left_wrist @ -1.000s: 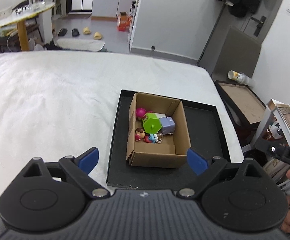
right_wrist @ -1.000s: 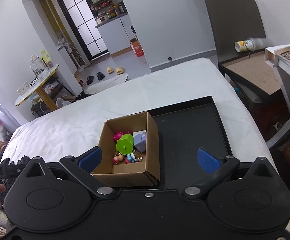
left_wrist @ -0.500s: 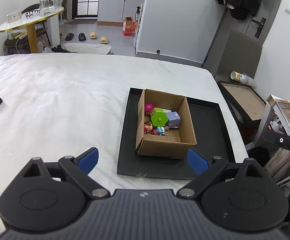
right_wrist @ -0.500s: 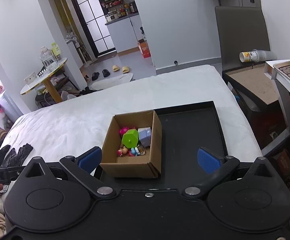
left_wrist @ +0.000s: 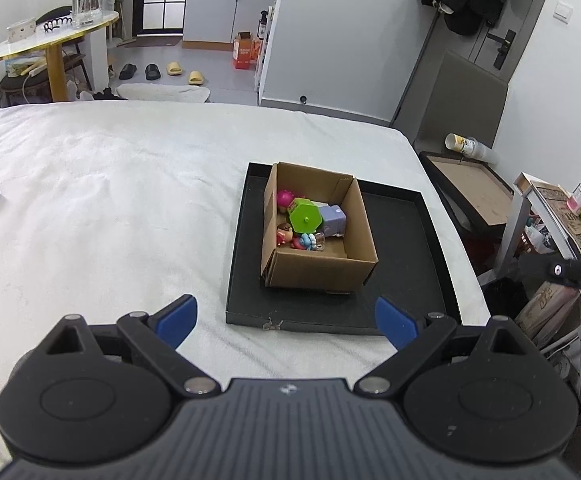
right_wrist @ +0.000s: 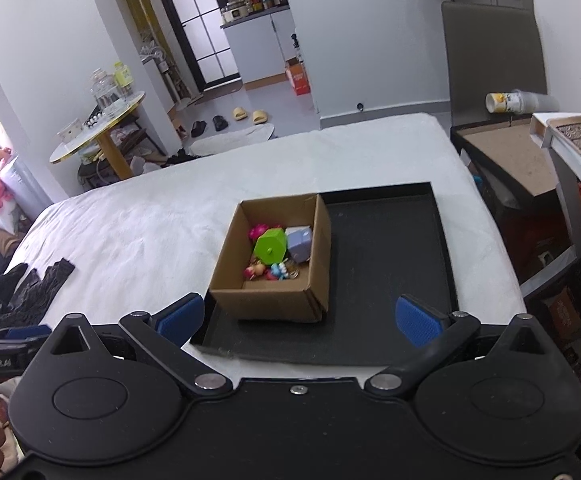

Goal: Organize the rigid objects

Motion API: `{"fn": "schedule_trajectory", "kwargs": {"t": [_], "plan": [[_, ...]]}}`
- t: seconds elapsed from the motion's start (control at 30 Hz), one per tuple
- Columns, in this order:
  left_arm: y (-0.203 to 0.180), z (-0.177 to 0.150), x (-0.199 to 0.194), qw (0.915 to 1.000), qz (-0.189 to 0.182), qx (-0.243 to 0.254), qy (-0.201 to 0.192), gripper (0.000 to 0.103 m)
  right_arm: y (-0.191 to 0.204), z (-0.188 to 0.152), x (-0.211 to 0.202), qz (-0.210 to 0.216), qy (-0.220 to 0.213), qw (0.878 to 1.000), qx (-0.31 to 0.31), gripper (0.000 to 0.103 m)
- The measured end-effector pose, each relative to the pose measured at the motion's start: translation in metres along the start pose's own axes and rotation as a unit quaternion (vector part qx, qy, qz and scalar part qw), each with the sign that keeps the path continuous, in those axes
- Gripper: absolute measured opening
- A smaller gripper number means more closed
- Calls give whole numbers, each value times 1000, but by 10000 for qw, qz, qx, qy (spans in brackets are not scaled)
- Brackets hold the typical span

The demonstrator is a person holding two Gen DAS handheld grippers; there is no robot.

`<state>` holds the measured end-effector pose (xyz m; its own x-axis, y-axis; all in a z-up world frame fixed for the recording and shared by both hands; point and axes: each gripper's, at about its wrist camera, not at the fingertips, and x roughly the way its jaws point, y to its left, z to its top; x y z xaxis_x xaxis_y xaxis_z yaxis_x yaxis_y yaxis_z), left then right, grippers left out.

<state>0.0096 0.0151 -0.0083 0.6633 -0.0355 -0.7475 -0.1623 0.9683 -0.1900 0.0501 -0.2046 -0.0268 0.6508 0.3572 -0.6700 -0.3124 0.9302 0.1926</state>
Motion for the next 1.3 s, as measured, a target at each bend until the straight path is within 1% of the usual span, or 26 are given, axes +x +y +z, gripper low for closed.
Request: {"fn": "schedule_trajectory", "kwargs": {"t": [0.1,0.17,0.33,0.43,0.53,0.57,0.73,0.87,1.3], "plan": [[-3,-1,-3,10000,-33,35,22,95,4,-3,-5,-65,15,9999,-75,103],[-5,-2,-5,9999,-65,93,21,95,4,-4,-8,-36,26,10000,-40,103],[-11,-3,-9,9996,-47,267,-32,95,9,-6,-13,-59,9,9999,-133,103],[-11,-3,-10,9997,-88,245,-8,95,11,-8,-15,-47,8,9999,-161,103],[-11,-4,-11,9995,-271,156,87,95,12,-7,-16,-36,-14,9998,-176,103],[-11,-4,-11,9995,-280,143,84,95,12,-7,-17,-35,-37,9998,-186,103],[-11,-5,-12,9996,-221,139,86,95,12,-10,-19,-21,-53,9998,-170,103],[-12,-5,-12,9996,-186,179,79,95,13,-9,-21,-124,-77,9997,-203,103],[-21,-6,-12,9994,-127,317,57,95,11,-11,-21,-52,-30,9998,-185,103]]}}
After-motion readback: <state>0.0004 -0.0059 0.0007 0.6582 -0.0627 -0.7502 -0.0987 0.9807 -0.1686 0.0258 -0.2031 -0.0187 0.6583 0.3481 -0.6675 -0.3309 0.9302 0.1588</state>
